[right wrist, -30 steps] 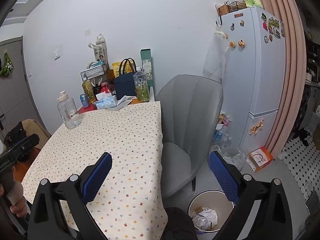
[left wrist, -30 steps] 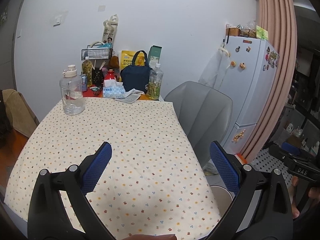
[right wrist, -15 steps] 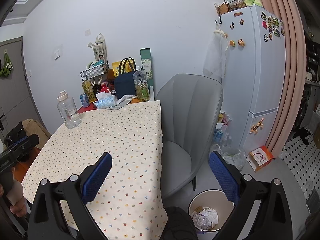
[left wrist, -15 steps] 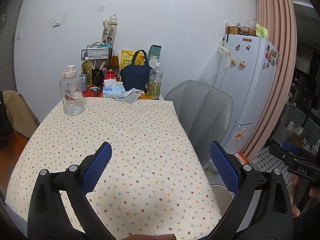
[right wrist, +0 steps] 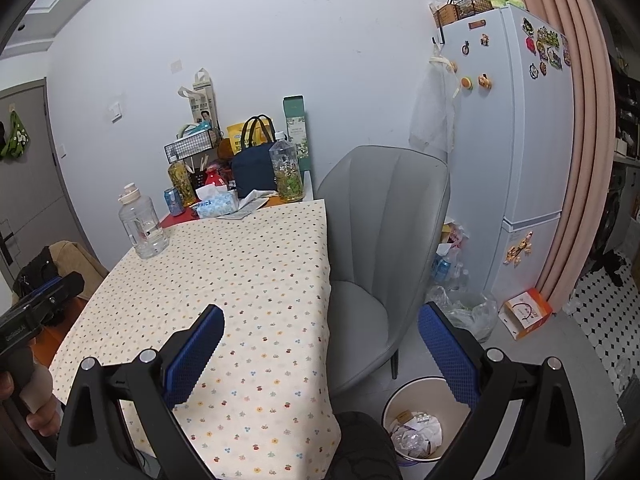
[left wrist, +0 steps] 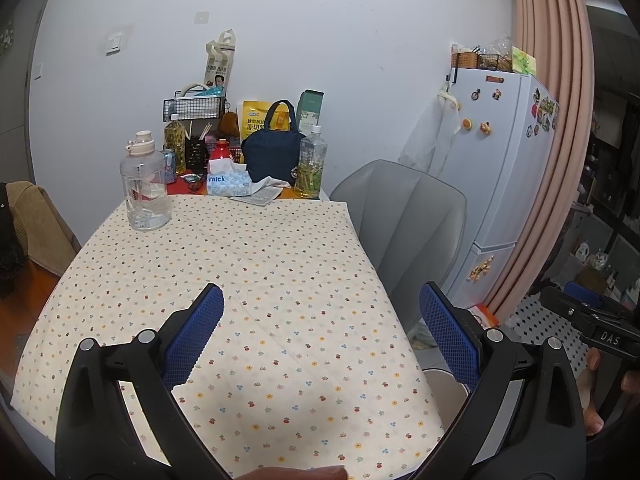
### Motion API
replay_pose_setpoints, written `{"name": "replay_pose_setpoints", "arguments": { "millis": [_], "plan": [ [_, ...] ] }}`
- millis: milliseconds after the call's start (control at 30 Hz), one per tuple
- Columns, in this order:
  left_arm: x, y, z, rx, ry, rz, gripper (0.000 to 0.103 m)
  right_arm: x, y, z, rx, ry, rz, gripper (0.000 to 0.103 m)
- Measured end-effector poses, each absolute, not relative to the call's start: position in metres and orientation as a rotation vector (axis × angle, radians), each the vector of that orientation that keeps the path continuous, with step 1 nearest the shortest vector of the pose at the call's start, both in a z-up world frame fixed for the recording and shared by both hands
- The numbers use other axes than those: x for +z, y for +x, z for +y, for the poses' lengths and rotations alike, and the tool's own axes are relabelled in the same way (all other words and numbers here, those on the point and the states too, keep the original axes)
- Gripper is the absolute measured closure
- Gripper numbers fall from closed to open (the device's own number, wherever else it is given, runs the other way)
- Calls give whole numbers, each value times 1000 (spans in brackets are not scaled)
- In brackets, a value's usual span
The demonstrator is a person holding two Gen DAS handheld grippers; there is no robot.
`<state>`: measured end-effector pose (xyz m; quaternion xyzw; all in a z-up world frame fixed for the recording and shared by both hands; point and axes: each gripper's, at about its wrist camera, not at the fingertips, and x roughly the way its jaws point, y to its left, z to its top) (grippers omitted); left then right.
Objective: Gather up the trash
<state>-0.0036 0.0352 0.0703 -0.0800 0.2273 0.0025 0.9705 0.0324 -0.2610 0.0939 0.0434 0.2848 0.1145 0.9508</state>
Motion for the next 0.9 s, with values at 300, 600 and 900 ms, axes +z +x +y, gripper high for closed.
{"name": "replay_pose_setpoints", "arguments": {
  "millis": [300, 600, 900],
  "plan": [
    [69, -4, 37, 4, -163, 463, 6, 94, 33, -259, 239, 84, 585, 8],
    [68, -4, 38, 4, -162, 462, 6, 90, 34, -256, 243, 80, 590, 8],
    [48, 11, 54, 73, -194, 512, 6, 64, 48, -250, 286, 87, 622, 8]
  ]
}}
